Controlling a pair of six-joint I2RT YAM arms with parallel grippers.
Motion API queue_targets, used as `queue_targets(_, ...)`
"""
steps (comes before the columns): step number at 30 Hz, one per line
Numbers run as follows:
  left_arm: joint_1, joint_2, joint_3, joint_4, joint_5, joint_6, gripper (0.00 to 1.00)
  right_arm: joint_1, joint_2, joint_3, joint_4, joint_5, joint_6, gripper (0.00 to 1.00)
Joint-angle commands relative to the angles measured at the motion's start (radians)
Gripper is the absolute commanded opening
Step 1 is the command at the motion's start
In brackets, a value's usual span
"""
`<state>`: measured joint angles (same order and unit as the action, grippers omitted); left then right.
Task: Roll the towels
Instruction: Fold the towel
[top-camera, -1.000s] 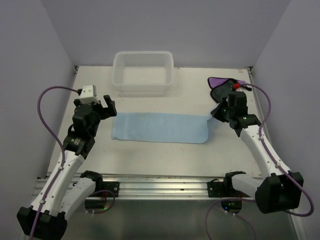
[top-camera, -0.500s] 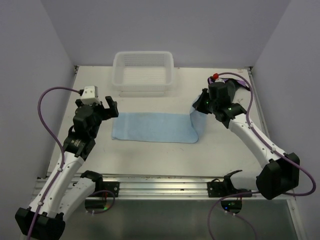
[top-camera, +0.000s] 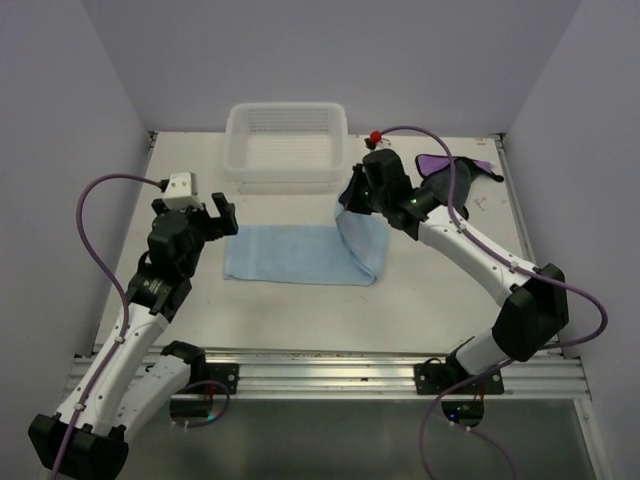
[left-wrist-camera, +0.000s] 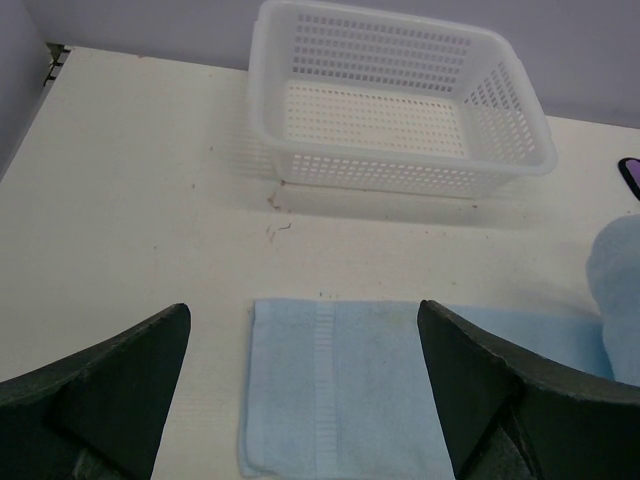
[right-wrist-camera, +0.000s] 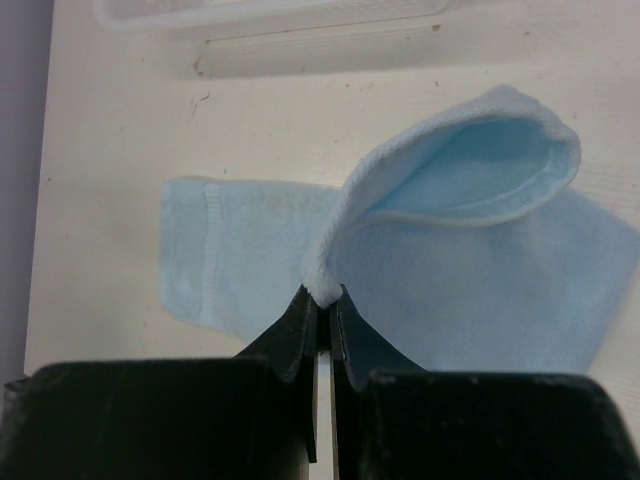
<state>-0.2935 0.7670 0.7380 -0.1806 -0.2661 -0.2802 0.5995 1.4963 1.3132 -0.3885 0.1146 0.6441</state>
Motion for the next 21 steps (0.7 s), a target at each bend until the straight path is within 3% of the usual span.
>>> queue_targets(1, -0.013, -0.012, -0.006, 0.024, -0.018, -0.014, 1.00, 0.048, 0.048, 0.087, 0.037, 0.031, 0.003, 0.00)
queue_targets(21, -0.036, -0.025, -0.006, 0.017, -0.035, -0.011, 1.00, 0.230, 0.272, 0.297, 0.057, 0.053, -0.014, 0.00)
